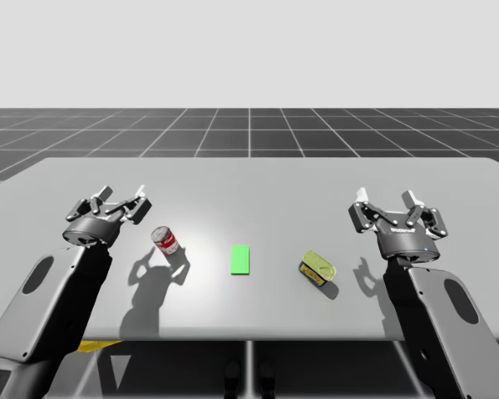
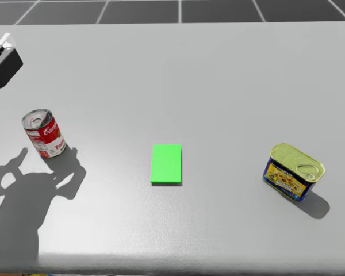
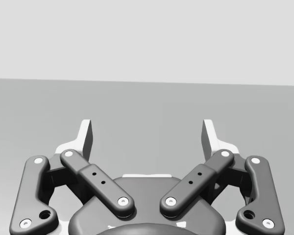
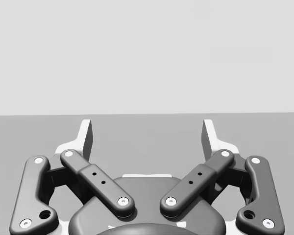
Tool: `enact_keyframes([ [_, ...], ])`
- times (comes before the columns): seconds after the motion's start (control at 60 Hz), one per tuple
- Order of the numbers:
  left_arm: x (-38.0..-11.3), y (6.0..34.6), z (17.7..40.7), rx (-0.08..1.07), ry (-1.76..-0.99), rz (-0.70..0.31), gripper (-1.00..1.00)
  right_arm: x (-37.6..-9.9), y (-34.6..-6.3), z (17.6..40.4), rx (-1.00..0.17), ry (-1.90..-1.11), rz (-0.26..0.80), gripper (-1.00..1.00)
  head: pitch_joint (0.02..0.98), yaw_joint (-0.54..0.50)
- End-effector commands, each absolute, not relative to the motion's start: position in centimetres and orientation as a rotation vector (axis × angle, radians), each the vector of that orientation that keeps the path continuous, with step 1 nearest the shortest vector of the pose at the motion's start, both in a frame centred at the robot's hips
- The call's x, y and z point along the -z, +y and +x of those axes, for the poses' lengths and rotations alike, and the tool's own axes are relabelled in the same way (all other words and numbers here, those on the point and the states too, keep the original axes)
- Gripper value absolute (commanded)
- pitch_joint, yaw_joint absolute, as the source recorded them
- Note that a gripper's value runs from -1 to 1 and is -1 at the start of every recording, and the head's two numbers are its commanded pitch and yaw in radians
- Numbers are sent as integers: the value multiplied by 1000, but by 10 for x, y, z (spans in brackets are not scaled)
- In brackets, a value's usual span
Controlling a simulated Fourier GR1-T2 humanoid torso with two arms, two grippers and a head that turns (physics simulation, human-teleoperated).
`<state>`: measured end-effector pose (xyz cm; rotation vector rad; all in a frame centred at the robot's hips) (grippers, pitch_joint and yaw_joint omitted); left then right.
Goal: Look at the card. If it is red, pick the object on the left. If it is green, pick the object on the right.
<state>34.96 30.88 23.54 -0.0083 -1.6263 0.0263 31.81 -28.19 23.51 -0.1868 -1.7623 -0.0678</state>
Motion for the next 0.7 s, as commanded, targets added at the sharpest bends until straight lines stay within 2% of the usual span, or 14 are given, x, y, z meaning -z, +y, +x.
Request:
enact_keyframes([
  [0.017,-235,309,352,-21,-1628,-7,-1000,-235,-282,318,66,-1761,-190,-1000,876,34],
  [0.117,-236,309,352,-20,-1629,-6,-1000,-235,-281,318,68,-1757,-190,-1000,912,35],
  [0.467,-236,310,352,-21,-1629,-9,-1000,-235,-280,317,69,-1756,-191,-1000,904,20],
  [0.7,-236,309,352,-19,-1630,-11,-1000,-235,-280,318,67,-1753,-189,-1000,905,-82],
])
